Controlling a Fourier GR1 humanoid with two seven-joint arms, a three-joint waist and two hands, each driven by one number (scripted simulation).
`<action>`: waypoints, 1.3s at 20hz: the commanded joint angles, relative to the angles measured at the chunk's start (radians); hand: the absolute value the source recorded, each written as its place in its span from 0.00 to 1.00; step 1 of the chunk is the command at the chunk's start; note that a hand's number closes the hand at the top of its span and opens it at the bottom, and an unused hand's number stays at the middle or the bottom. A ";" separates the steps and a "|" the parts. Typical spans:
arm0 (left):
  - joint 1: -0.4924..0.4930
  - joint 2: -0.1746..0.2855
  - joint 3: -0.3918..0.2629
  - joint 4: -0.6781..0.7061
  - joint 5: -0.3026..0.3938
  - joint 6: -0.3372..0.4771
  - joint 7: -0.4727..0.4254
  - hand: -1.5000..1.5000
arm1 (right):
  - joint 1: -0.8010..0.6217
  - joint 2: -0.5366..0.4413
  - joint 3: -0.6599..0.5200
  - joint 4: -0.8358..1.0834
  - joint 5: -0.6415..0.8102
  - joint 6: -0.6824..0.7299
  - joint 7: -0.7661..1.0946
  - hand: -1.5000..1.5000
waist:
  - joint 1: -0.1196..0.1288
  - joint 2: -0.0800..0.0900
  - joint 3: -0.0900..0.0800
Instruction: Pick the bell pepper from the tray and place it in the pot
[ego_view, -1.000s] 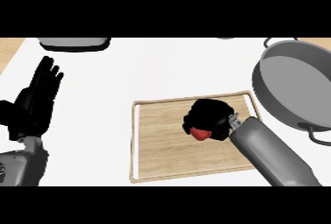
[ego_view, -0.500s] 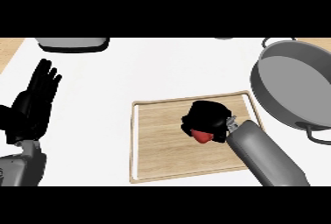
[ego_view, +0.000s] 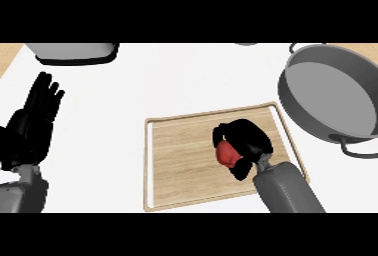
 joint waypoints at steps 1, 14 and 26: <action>0.005 0.015 0.015 0.003 0.014 -0.022 -0.006 0.50 | 0.131 0.038 0.028 -0.232 -0.064 -0.024 0.232 1.00 | 0.006 0.005 0.002; -0.019 -0.024 -0.024 -0.004 -0.037 0.018 0.002 0.50 | 0.088 0.019 -0.145 -0.767 -0.042 -0.269 0.541 1.00 | 0.026 0.016 0.003; -0.070 -0.023 0.005 0.009 -0.028 -0.001 0.033 0.50 | -0.002 -0.133 -0.567 -0.630 -0.328 -0.281 0.419 1.00 | 0.038 0.020 0.004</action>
